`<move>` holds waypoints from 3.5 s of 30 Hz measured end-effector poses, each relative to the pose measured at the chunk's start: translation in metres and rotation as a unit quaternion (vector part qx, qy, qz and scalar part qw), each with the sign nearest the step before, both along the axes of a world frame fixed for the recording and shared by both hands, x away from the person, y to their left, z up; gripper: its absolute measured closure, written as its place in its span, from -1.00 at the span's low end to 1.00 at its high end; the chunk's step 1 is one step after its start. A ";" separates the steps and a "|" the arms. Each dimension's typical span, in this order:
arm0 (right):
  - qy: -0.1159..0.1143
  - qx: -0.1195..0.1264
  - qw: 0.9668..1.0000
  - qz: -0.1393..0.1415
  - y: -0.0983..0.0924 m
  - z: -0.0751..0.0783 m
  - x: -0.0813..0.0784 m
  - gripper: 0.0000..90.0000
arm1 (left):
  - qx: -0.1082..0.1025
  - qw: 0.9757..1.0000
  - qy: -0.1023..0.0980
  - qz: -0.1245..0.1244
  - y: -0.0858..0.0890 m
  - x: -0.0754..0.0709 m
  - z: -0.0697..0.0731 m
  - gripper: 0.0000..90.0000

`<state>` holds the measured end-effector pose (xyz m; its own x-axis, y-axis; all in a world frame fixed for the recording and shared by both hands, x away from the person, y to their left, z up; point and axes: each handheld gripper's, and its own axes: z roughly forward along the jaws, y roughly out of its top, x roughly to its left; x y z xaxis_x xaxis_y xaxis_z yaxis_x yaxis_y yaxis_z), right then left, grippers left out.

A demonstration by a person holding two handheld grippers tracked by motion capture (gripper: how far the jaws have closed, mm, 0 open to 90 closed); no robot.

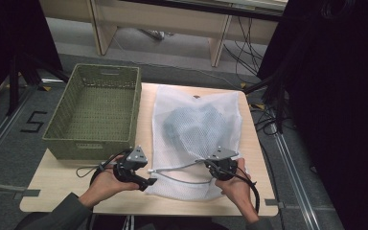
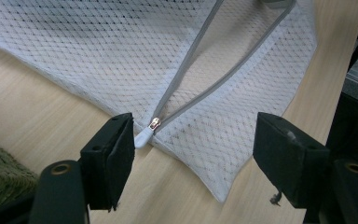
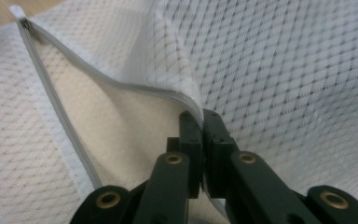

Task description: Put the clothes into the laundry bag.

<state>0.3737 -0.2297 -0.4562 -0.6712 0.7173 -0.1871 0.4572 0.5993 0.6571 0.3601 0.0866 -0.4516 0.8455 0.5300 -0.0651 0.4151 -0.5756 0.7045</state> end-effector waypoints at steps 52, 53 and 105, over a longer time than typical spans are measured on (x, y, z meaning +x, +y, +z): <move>0.079 0.096 0.992 -0.021 -0.014 -0.009 -0.007 -0.06 | 0.004 1.000 0.004 0.002 0.001 0.001 -0.002 -0.38; 0.083 0.085 0.993 -0.023 -0.017 -0.006 -0.008 -0.06 | 0.004 1.000 0.004 0.002 0.001 0.001 -0.002 -0.38; 0.075 0.175 0.982 -0.012 -0.024 0.005 -0.057 -0.41 | -0.016 1.000 -0.002 -0.011 0.015 -0.023 0.005 -0.45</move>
